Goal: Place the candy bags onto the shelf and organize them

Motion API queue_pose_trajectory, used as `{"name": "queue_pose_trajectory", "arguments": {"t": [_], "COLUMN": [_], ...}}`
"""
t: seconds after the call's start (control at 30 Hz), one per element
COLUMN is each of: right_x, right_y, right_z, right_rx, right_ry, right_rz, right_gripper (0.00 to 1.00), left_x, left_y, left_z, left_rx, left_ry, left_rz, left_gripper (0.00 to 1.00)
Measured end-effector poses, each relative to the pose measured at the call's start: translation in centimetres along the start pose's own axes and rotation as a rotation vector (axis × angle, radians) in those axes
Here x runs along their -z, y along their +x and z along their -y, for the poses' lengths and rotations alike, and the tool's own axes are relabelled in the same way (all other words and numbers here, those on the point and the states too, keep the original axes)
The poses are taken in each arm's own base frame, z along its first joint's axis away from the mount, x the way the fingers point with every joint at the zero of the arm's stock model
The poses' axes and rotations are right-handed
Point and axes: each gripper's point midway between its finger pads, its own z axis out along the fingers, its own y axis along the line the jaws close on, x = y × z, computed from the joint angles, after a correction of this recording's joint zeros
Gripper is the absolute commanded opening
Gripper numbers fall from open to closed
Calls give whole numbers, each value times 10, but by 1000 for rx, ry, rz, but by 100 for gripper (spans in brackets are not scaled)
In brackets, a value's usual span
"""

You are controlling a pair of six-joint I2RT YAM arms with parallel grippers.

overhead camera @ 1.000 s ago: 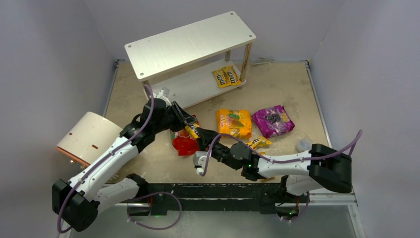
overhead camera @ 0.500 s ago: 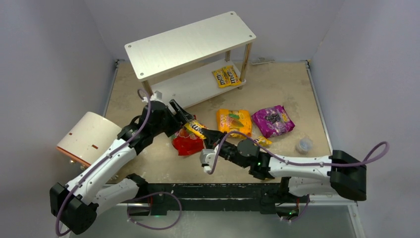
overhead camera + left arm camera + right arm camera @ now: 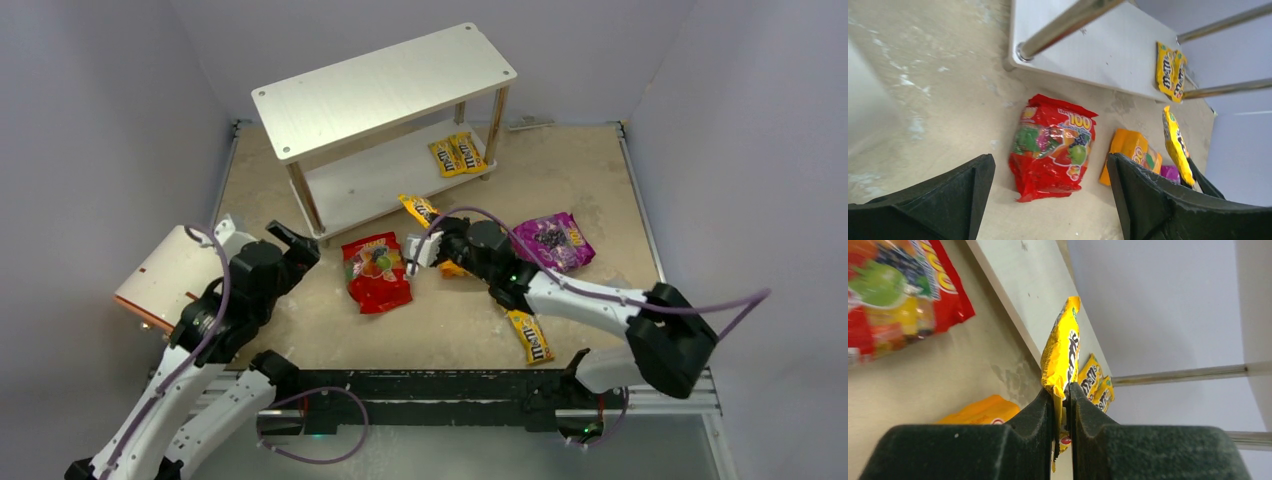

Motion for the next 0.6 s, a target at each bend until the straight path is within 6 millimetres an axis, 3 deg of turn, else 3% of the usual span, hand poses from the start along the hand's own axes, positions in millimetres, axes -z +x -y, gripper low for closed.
{"name": "queue_pose_trajectory", "arguments": {"t": [0.13,0.3,0.6], "right_x": [-40,-88,-133], "right_y": [37,80,125], "right_z": [4,12,22], "right_rx": [25,61,91], "right_ry": [-23,-9,6], "right_rz": [-96,-175,-228], "right_gripper": [10,12,14], "left_x": [15,20,21], "left_y": [-13,-16,-17], "left_z": [-20,-35,-46], "left_rx": [16,13,-6], "left_ry": [-24,-65,-107], "left_rz": [65,88,102], "left_gripper": [88,89,89]}}
